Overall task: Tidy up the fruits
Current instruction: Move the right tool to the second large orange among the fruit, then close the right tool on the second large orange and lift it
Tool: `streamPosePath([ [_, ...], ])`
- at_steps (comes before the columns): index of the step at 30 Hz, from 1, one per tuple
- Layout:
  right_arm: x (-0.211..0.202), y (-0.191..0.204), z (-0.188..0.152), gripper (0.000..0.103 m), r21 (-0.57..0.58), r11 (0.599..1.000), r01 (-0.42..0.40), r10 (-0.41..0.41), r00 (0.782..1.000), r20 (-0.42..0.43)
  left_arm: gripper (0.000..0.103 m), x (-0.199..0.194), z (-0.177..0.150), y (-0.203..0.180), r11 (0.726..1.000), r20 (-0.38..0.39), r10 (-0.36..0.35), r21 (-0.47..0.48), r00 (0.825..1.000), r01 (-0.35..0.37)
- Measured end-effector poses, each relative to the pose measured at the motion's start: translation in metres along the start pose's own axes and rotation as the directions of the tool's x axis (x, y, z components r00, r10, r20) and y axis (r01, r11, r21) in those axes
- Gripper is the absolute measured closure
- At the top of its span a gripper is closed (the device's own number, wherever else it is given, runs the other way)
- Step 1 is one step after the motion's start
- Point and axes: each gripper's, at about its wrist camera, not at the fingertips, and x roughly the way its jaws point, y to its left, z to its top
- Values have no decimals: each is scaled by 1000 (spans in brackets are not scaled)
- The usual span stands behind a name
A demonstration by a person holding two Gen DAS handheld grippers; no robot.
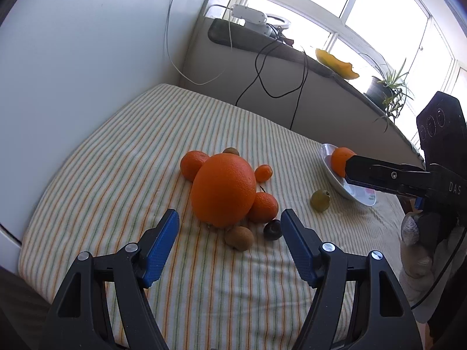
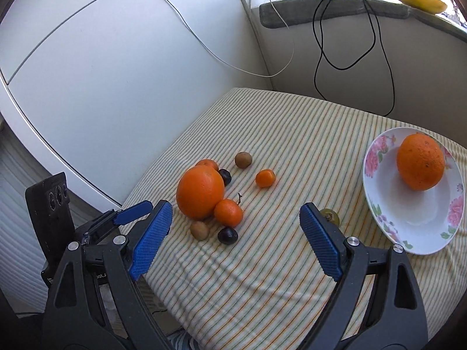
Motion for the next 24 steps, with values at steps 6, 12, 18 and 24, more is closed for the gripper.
streamPosePath([
  [6,21,2,3,12,20,999,-29,29,999,-38,31,5,0,11,999,-15,-21,-26,1000,21],
  [12,42,7,10,12,14,998,-54,55,995,-78,31,17,3,18,996,-40,-64,-65,997,61],
  [18,70,11,16,14,63,991,-114,122,984,-129,31,28,4,24,992,-63,-93,-93,994,87],
  [24,97,9,21,20,106,984,-143,160,972,-169,31,35,9,27,987,-68,-124,-111,990,116],
])
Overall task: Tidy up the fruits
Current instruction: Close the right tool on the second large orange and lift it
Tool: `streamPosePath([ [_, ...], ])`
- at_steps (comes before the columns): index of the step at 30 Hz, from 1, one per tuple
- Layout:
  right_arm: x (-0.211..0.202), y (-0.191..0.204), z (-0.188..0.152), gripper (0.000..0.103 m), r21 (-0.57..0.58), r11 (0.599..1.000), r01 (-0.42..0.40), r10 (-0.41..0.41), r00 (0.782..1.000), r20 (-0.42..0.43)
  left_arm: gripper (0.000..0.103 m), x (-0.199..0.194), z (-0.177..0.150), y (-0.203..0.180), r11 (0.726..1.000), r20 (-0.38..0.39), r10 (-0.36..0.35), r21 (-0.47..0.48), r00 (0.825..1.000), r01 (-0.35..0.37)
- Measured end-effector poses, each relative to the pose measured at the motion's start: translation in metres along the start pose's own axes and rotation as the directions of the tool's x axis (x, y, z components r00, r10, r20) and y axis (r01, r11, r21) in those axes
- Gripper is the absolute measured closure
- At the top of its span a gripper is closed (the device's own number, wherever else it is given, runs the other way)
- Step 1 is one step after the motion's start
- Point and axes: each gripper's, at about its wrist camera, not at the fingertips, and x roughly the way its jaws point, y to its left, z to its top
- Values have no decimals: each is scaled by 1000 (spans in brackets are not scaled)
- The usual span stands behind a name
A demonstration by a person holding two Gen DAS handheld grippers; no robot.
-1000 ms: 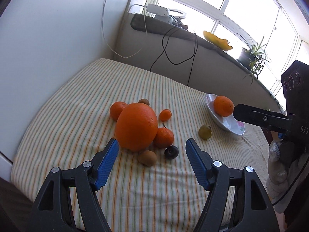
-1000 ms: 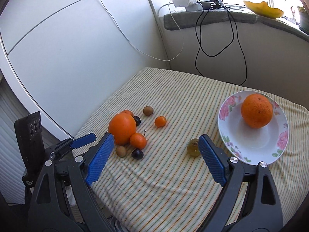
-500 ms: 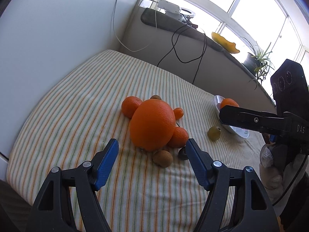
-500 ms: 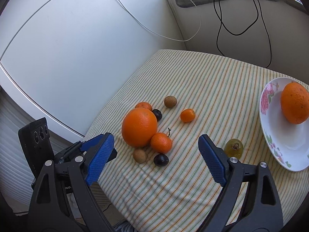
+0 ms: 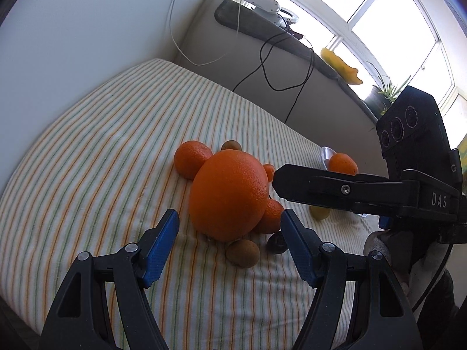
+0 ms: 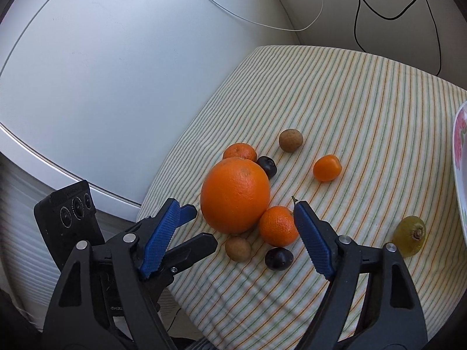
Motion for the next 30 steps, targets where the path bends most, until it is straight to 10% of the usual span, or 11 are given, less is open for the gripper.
streamPosePath([
  [30,40,10,14,42,-60,998,33,-37,998,-55,41,9,1,1,1000,-24,-4,0,1000,4],
])
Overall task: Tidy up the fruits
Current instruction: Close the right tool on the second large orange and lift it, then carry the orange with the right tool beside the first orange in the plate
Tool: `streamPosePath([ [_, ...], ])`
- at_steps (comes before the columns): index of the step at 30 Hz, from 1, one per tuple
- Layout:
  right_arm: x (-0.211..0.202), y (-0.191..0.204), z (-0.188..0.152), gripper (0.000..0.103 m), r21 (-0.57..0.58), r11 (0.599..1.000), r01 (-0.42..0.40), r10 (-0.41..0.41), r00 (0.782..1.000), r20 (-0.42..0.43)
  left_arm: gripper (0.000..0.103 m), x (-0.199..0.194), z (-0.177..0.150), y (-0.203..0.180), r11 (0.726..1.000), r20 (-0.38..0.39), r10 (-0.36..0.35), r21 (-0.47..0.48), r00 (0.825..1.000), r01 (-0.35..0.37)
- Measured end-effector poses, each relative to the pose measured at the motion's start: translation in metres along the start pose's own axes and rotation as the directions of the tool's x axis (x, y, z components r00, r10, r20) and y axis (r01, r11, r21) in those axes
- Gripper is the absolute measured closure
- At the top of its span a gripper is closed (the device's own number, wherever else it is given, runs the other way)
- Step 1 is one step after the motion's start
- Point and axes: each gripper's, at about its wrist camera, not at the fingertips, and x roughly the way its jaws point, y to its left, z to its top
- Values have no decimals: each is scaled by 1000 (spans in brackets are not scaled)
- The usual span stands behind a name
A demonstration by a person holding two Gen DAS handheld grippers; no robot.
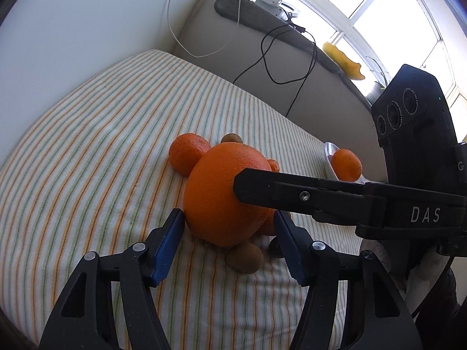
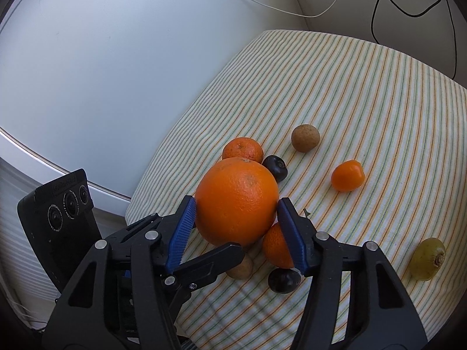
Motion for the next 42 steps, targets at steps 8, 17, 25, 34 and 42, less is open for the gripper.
streamPosePath([
  [8,-11,5,-4,43,-1,1000,-7,7,1000,18,42,-8,1,-7,1000,27,13,16,1000,-13],
  [17,-35,7,-8,43,-11,1000,-20,20,998,54,42,-18,2,-26,999,57,11,50,998,-13],
  [25,-65,4,-15,43,-4,1000,-19,20,995,95,42,-22,5,-49,996,70,-9,90,997,3],
  [34,-109,-18,-30,43,26,1000,-6,3,989,148,42,-11,4,-89,987,57,-54,151,997,45],
  [42,-147,-47,-47,43,79,997,15,-30,979,199,42,7,3,-128,975,29,-103,199,994,95],
])
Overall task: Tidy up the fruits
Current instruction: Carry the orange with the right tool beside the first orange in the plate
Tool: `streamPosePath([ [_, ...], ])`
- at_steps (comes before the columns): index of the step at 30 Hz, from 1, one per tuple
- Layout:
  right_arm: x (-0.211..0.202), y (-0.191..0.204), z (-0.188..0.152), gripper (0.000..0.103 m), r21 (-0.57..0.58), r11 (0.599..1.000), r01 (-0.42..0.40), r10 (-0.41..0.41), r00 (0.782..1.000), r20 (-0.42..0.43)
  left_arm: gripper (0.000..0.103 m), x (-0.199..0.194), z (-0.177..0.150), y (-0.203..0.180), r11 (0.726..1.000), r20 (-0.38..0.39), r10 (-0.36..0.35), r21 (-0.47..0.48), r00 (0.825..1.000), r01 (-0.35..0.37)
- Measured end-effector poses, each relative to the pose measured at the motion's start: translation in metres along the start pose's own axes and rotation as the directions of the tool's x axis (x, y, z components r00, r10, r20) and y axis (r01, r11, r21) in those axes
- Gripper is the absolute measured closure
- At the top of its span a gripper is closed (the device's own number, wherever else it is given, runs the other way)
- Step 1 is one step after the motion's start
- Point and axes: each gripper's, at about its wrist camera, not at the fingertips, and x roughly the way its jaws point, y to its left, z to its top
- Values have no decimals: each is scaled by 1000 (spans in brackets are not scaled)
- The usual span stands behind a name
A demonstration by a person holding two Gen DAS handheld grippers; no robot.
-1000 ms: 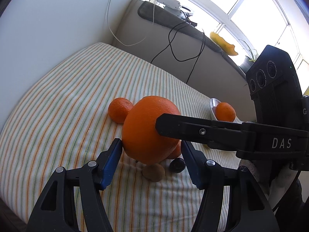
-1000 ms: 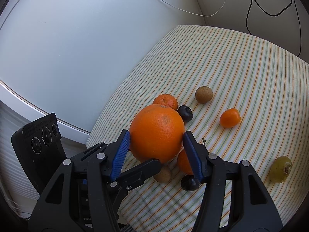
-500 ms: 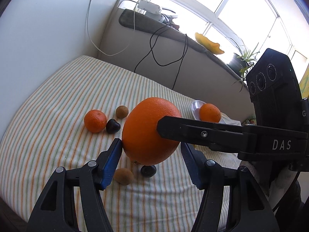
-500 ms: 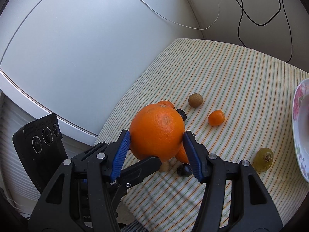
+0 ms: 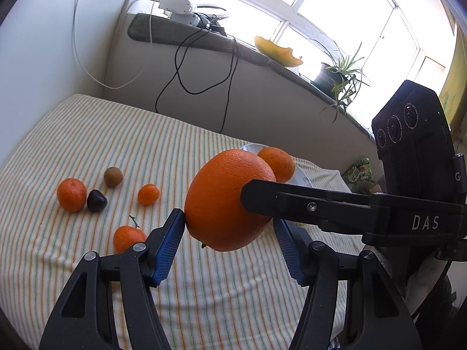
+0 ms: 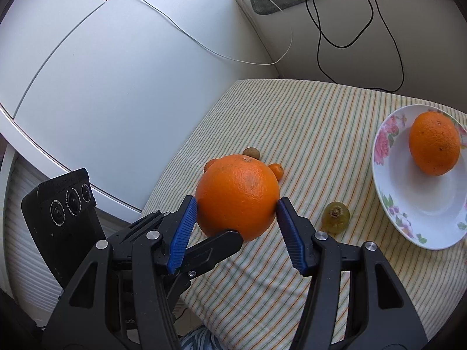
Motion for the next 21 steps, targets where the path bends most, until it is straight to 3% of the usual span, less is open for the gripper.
streamPosePath([
  [21,-70,-81,-10,44,144,987,77,-90,992,86,41,72,9,-69,991,-92,-91,87,992,99],
])
